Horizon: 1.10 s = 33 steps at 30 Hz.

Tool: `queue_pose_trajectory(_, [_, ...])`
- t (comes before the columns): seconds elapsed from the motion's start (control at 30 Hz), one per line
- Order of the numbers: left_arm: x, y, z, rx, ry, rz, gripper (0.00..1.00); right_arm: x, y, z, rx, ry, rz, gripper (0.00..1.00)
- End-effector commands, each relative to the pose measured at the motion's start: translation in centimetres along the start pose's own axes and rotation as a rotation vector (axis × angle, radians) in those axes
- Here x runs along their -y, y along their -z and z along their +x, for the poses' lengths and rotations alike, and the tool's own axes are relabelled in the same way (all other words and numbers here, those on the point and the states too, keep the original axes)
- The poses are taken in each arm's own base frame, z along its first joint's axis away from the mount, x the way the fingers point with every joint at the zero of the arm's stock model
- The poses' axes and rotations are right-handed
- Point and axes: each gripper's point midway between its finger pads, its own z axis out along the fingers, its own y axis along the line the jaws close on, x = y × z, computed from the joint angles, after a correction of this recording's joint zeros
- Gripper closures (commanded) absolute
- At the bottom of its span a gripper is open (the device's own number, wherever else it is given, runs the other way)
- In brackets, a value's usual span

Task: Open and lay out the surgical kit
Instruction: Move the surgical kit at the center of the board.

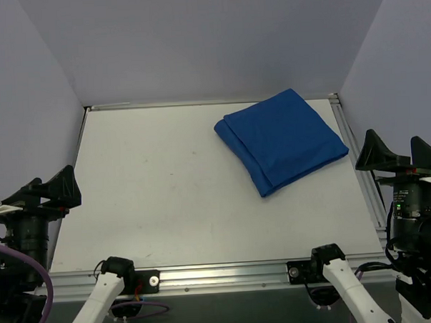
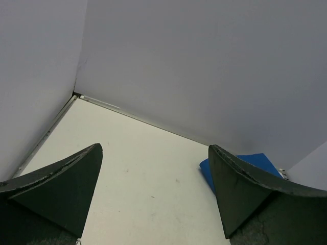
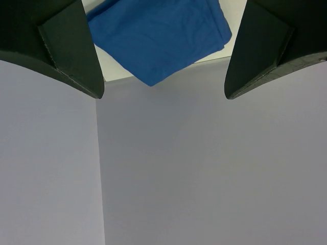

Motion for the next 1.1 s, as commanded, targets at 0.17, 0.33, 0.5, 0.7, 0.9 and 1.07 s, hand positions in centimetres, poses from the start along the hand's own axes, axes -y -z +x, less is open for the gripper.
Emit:
queue_pose_trajectory(0.17, [0.3, -0.8, 0.6, -0.022, 0.007, -0.004, 0.06, -0.4, 0.2, -1.8, 0.074, -0.026, -0.026, 0.0])
queue_pose_trajectory(0.33, [0.3, -1.3, 2.1, -0.062, 0.024, -0.005, 0.06, -1.5, -1.3, 0.3, 0.015, -0.032, -0.058, 0.0])
queue_pose_trajectory(0.5, [1.3, -3.2, 5.7, -0.189, 0.05, 0.001, 0.06, -2.2, -4.1, 4.5, -0.115, -0.056, -0.034, 0.0])
queue_pose_trajectory(0.7, [2.3, -5.9, 11.8, -0.414, 0.068, -0.017, 0.06, -3.7, -8.0, 11.3, -0.3, -0.067, -0.024, 0.0])
queue_pose_trajectory(0.9, [4.1, -8.9, 19.5, -0.67, 0.097, 0.002, 0.06, -4.0, -11.7, 19.7, -0.473, -0.087, 0.056, 0.0])
queue_pose_trajectory(1.07, [6.4, -10.9, 26.8, -0.841, 0.238, 0.065, 0.06, -4.0, -14.3, 25.3, -0.584, -0.068, 0.089, 0.0])
